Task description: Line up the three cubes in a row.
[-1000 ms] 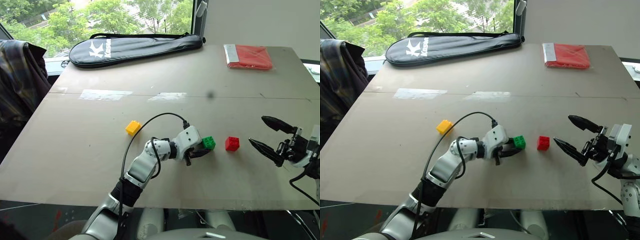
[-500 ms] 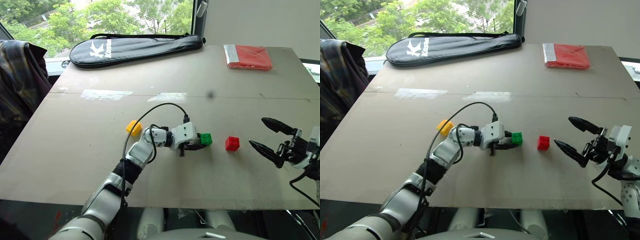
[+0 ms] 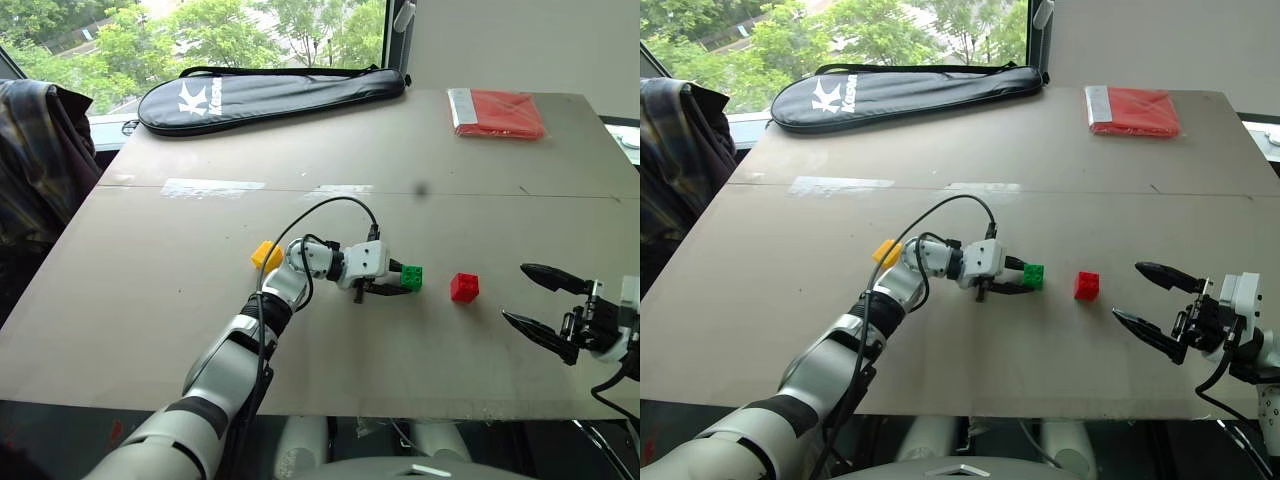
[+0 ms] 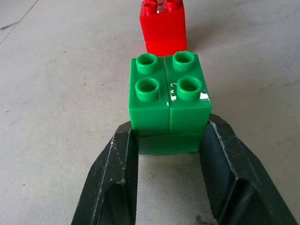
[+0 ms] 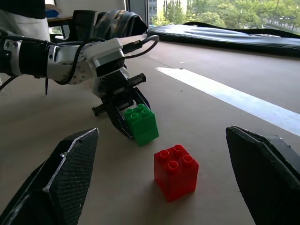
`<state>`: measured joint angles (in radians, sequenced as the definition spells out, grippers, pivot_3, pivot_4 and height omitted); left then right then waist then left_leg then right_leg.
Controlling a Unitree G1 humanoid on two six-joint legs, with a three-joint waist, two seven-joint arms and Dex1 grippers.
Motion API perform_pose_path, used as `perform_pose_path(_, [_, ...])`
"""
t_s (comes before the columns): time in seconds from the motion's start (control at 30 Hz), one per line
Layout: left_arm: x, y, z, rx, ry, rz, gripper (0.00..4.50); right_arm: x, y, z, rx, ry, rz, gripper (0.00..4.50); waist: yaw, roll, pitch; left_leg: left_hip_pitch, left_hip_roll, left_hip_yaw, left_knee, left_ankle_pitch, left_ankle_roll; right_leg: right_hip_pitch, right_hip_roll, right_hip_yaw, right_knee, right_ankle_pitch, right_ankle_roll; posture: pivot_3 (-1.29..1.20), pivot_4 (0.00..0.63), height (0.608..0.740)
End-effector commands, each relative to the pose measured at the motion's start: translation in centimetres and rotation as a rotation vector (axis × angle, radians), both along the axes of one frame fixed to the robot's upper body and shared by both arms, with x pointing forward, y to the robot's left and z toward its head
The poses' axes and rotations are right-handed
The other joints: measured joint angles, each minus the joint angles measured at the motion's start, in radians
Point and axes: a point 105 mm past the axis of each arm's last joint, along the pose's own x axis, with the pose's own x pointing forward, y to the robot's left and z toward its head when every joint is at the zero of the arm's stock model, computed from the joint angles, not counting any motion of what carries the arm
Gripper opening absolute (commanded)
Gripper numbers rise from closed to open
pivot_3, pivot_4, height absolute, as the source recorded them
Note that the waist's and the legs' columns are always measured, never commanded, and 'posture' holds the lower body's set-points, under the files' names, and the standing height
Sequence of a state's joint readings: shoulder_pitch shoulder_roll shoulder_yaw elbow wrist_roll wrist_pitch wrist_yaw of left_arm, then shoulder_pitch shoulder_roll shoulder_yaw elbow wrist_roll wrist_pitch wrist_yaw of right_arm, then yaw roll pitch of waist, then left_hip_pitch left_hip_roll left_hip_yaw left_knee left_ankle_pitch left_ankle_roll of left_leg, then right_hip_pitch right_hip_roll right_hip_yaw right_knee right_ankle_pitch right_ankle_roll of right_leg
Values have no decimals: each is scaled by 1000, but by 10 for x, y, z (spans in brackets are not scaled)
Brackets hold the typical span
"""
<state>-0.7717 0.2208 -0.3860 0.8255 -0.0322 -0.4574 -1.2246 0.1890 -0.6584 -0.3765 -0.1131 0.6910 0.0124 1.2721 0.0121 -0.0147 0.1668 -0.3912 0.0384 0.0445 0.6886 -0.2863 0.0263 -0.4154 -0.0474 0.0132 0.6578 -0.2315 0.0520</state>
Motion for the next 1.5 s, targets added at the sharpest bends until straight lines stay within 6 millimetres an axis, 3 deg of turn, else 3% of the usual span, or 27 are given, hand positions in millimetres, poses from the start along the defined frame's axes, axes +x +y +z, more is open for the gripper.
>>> perform_pose_path(0.03, [-6, 1, -12, 28, 45, -17, 1209, -2, -8, 7, -37, -42, -1, 4500, 0, 0, 0, 0, 0, 0, 0, 0, 0, 0, 0, 0, 0, 0, 0, 0, 150, 708])
perform_pose_path(0.2, [-9, 3, -14, 21, 89, -19, 1209, 1, -11, 6, -41, -50, 6, 4500, 0, 0, 0, 0, 0, 0, 0, 0, 0, 0, 0, 0, 0, 0, 0, 0, 150, 708])
perform_pose_path(0.23, [-10, 3, -14, 20, 100, -27, 2228, 2, -11, 6, -42, -51, 9, 4500, 0, 0, 0, 0, 0, 0, 0, 0, 0, 0, 0, 0, 0, 0, 0, 0, 150, 708])
perform_pose_path(0.4, [-9, 5, -16, 41, 91, -20, 4390, 4, -11, 6, -43, -54, 16, 4500, -1, 0, 0, 0, 0, -1, 0, 0, 0, 0, 0, -1, 0, 0, 0, 0, 150, 708])
perform_pose_path(1.17, [-20, -3, -18, 43, 131, -78, 4390, 2, -5, 2, -40, -59, 11, 4500, 0, 1, -1, 0, 0, 0, 0, 0, 0, 0, 0, -1, 0, 0, 0, 0, 150, 708])
perform_pose_path(1.3, [-16, 0, -8, -1, 91, -40, 4390, 3, -4, 3, -37, -60, 11, 4500, 0, 1, -1, 0, 0, 0, 0, 0, 0, 0, 0, 0, 0, 0, 0, 0, 150, 708])
perform_pose_path(1.5, [-19, 20, 15, -87, 17, 66, 4390, 8, -5, 5, -29, -66, 15, 4500, -5, 1, -1, 0, 1, -1, 0, 0, 0, 0, 0, 0, 1, 0, 0, 0, 150, 708])
